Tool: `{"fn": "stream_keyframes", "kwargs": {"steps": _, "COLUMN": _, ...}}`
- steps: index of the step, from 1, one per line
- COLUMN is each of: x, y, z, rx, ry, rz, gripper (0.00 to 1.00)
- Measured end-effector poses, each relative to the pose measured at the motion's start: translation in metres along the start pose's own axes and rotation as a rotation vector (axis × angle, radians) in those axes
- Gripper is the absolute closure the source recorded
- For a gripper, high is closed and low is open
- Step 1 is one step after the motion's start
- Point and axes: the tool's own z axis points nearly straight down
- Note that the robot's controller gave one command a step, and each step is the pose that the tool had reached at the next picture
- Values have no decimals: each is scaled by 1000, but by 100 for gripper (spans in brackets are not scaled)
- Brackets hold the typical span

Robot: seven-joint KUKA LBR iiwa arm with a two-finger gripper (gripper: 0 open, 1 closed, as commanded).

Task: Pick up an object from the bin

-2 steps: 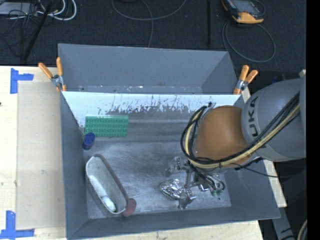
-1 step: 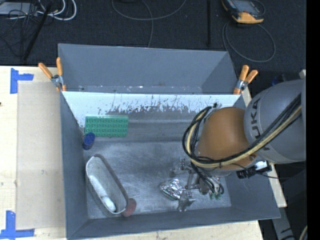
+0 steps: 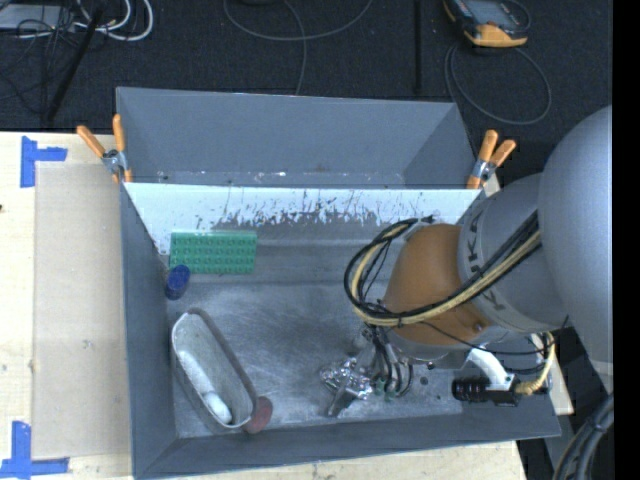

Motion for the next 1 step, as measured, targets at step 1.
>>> {"fn": "stream_keyframes", "kwargs": {"steps": 1, "x": 12, "y": -4, "z": -1, "rx": -4, "ry": -10, "rz": 30, "gripper": 0}}
